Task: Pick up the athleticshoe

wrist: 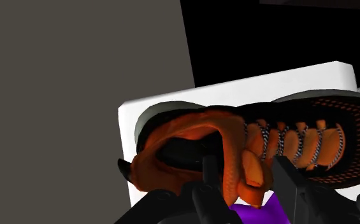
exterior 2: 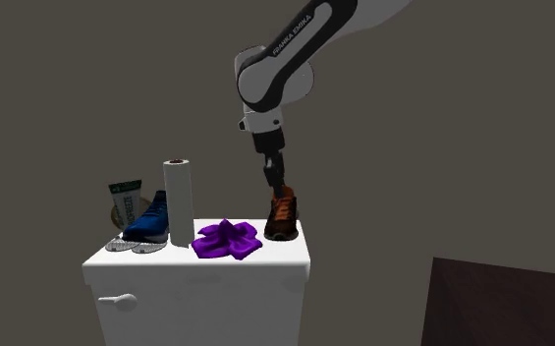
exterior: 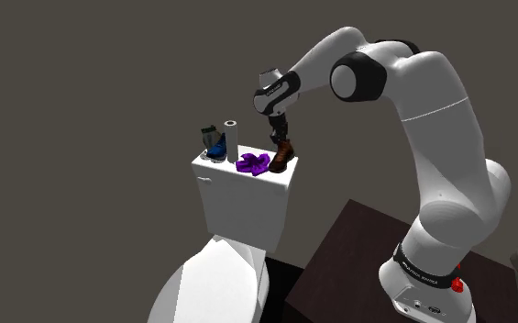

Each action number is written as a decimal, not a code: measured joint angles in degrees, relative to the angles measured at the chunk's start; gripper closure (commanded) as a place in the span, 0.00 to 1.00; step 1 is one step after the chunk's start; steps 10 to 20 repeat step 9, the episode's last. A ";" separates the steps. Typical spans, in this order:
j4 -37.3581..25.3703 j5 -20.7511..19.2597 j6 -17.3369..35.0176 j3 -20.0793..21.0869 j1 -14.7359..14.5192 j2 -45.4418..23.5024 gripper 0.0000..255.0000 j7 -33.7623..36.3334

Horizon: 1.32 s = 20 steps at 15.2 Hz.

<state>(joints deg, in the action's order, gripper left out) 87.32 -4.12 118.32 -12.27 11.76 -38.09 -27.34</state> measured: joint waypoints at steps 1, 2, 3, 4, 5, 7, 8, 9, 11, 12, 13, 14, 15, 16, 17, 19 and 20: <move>-0.45 -0.01 -0.61 -0.03 0.06 0.18 1.00 -0.15; -0.82 -0.03 -1.32 -0.08 0.07 0.54 1.00 -0.27; -1.14 -0.04 -1.84 -0.11 0.09 0.76 1.00 -0.36; -0.68 -0.14 -2.15 -0.18 0.00 1.53 1.00 -0.39; -0.67 -0.21 -2.66 -0.22 -0.07 2.06 1.00 -0.43; -1.28 -0.24 -3.70 -0.26 -0.10 2.50 1.00 -0.53; -1.49 -0.27 -4.28 -0.30 -0.09 2.88 1.00 -0.65; -1.59 -0.30 -4.68 -0.34 -0.11 3.20 1.00 -0.71; -1.59 -0.30 -4.68 -0.34 -0.11 3.20 1.00 -0.71; -1.59 -0.30 -4.68 -0.34 -0.11 3.20 1.00 -0.71; -1.59 -0.30 -4.68 -0.34 -0.11 3.20 1.00 -0.71; -1.59 -0.30 -4.68 -0.34 -0.11 3.20 1.00 -0.71; -1.59 -0.30 -4.68 -0.34 -0.11 3.20 1.00 -0.71; -1.59 -0.30 -4.68 -0.34 -0.11 3.20 1.00 -0.71; -1.59 -0.30 -4.68 -0.34 -0.11 3.20 1.00 -0.71; -1.59 -0.30 -4.68 -0.34 -0.11 3.20 1.00 -0.71; -1.59 -0.30 -4.68 -0.34 -0.11 3.20 1.00 -0.71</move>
